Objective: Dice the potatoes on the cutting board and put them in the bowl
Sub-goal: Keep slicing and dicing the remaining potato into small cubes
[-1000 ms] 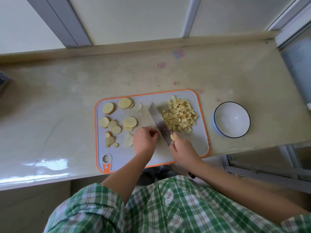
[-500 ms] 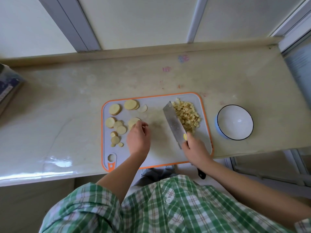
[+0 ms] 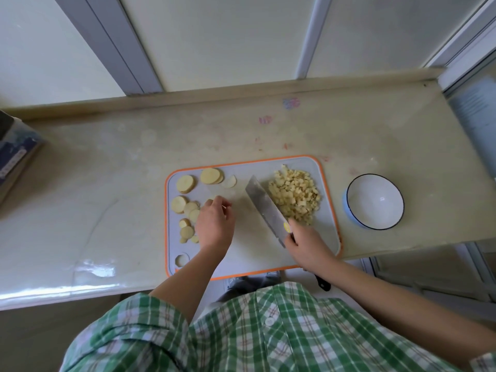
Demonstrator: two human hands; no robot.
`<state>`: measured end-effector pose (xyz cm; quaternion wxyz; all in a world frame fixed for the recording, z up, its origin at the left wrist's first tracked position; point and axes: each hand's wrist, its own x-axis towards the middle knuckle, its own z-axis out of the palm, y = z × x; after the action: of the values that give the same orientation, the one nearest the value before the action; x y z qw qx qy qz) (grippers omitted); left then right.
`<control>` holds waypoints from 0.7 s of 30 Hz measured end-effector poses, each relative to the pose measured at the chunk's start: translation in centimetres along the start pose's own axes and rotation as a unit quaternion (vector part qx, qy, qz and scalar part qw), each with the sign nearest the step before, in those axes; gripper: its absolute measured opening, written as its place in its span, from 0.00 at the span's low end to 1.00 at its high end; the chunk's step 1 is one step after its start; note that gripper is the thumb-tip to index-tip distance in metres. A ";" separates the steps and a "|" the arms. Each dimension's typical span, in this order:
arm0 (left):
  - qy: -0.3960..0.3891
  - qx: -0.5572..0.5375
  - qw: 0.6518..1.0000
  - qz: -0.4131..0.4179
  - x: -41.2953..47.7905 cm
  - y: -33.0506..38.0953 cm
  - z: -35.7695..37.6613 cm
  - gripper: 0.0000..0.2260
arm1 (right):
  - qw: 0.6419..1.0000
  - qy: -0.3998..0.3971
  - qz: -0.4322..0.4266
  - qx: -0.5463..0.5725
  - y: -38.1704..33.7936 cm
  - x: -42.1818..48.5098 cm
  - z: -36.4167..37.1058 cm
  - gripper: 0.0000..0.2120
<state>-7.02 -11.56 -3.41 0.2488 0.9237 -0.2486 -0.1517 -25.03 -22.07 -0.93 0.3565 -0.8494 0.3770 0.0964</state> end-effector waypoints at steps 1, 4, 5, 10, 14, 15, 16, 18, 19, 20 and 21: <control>0.001 0.008 1.000 0.001 0.3 -0.1 -0.2 0.04 | 1.000 0.008 0.014 0.002 0.1 0.3 -0.1 0.10; 0.011 0.016 1.000 -0.003 1.4 -0.8 -1.0 0.05 | 0.995 0.041 0.071 0.054 0.3 1.1 -1.1 0.05; 0.017 0.018 1.000 -0.002 1.8 -1.1 -1.3 0.05 | 0.995 0.039 0.067 0.060 0.1 1.3 -1.4 0.02; 0.023 0.046 0.998 0.043 5.2 -1.7 -2.4 0.11 | 0.999 -0.008 0.013 0.036 -1.5 2.2 -1.3 0.07; -0.050 0.084 0.989 0.113 8.1 -1.5 -2.8 0.20 | 0.994 0.007 0.051 0.091 -2.0 3.5 -2.2 0.07; -0.073 0.099 0.985 0.123 8.8 -1.3 -2.9 0.23 | 0.992 0.007 0.056 0.110 -2.2 3.7 -2.4 0.08; -0.096 0.117 0.980 0.128 9.4 -1.1 -2.8 0.24 | 0.990 0.002 0.059 0.125 -2.6 3.9 -2.7 0.09; -0.125 0.156 0.971 0.133 10.3 -0.7 -2.7 0.25 | 0.988 -0.010 0.062 0.140 -3.2 4.4 -3.0 0.09; -0.130 0.168 0.968 0.133 10.6 -0.6 -2.7 0.25 | 0.987 -0.012 0.066 0.144 -3.4 4.6 -3.0 0.09; -0.132 0.171 0.968 0.132 11.0 -0.4 -2.7 0.24 | 0.986 -0.010 0.070 0.150 -3.5 4.8 -3.0 0.10; -0.134 0.169 0.968 0.130 11.3 -0.4 -2.8 0.23 | 0.985 -0.008 0.076 0.156 -3.6 5.0 -3.0 0.13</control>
<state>3.63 -16.21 -3.07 0.0711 0.8833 -0.4197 -0.1966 -19.29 -25.30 0.95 0.4790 -0.7514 0.4484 0.0698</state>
